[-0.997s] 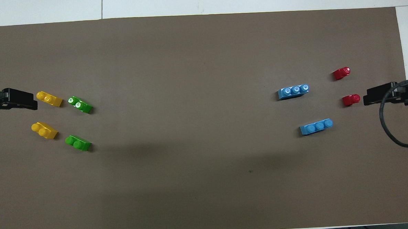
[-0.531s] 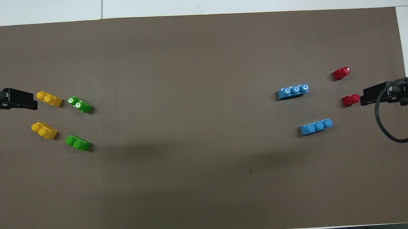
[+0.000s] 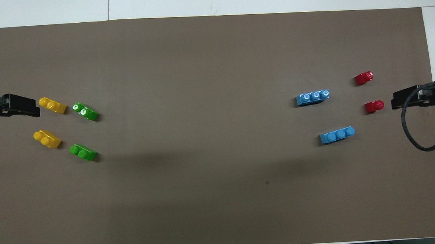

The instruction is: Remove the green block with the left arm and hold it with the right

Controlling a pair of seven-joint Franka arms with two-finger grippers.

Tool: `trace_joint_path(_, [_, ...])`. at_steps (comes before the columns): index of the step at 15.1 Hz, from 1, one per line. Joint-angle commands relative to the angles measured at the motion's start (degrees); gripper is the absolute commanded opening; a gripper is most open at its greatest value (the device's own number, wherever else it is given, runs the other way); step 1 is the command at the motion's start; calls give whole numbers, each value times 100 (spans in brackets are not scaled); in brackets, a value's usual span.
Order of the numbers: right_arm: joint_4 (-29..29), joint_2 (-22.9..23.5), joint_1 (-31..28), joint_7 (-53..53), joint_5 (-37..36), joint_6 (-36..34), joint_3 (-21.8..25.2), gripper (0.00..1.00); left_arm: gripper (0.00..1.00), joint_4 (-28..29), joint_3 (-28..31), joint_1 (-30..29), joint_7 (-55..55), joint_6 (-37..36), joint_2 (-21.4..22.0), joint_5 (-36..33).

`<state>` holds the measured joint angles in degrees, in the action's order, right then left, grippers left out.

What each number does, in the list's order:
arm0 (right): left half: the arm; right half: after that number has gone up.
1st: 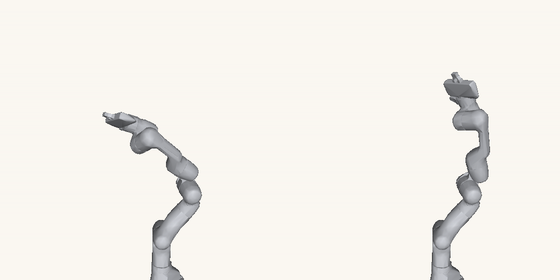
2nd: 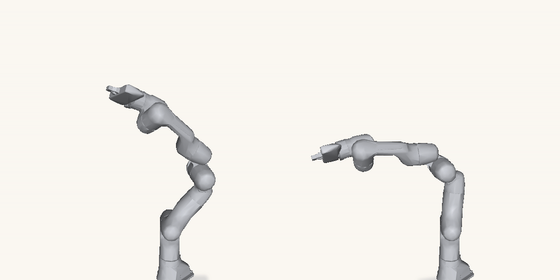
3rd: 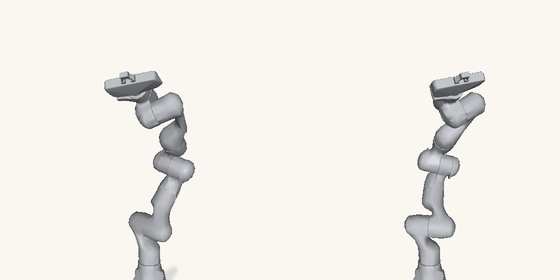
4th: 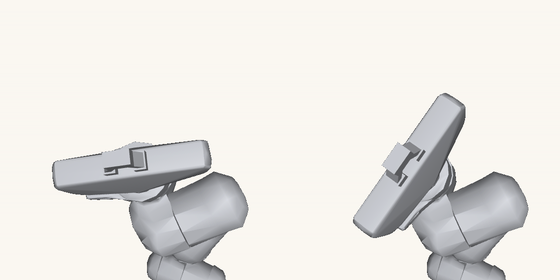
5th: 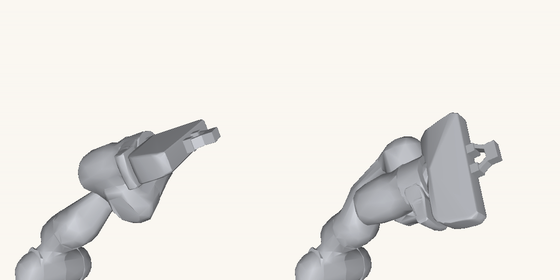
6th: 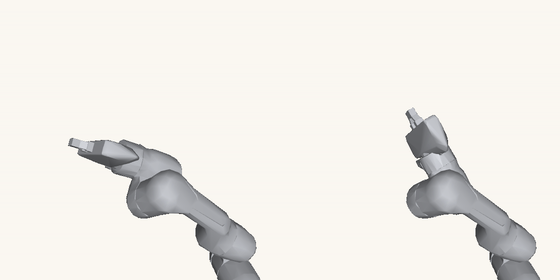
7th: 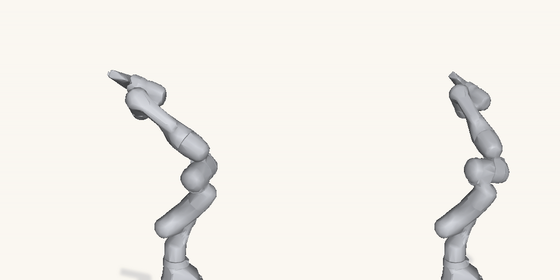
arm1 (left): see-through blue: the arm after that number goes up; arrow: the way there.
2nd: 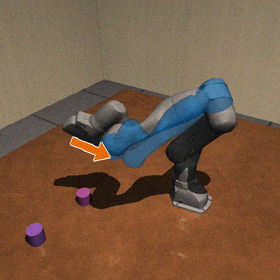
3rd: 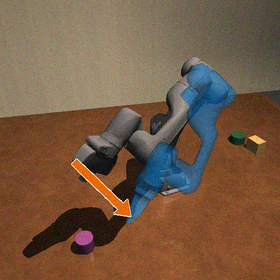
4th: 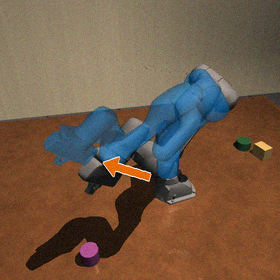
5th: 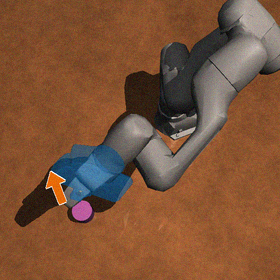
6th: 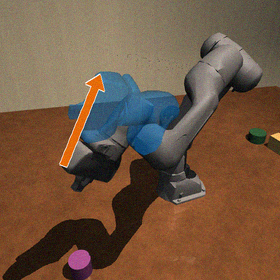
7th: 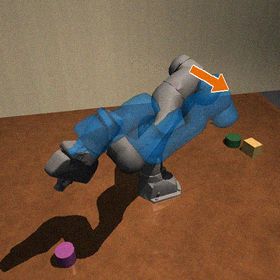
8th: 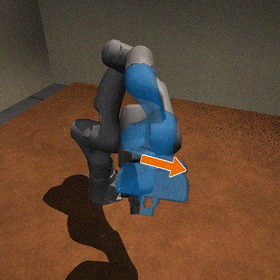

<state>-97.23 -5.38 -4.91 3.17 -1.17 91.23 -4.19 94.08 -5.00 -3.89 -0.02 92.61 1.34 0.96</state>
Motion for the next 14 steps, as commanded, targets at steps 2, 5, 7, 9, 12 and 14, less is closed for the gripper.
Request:
trace_joint_path(2, [82,55,-2,-71,-60,79,-29,100,100,-56,-1,19,28,38,-38,-96])
trace_joint_path(5, [73,46,-2,-62,-50,79,-47,100,100,-56,-1,19,19,38,-20,-96])
trace_joint_path(7, [73,55,-2,-62,-50,105,-82,100,100,-56,-1,19,19,38,-20,-96])
trace_joint_path(9, [73,55,25,-62,-50,123,-91,100,100,-56,-1,19,19,38,-20,-105])
trace_joint_path(12, [64,55,420,-36,-59,132,76,100,100,-56,-1,19,28,38,-20,-96])
trace_joint_path(14, [82,73,674,61,-120,149,242,100,100,-56,-1,19,28,38,-20,-96])
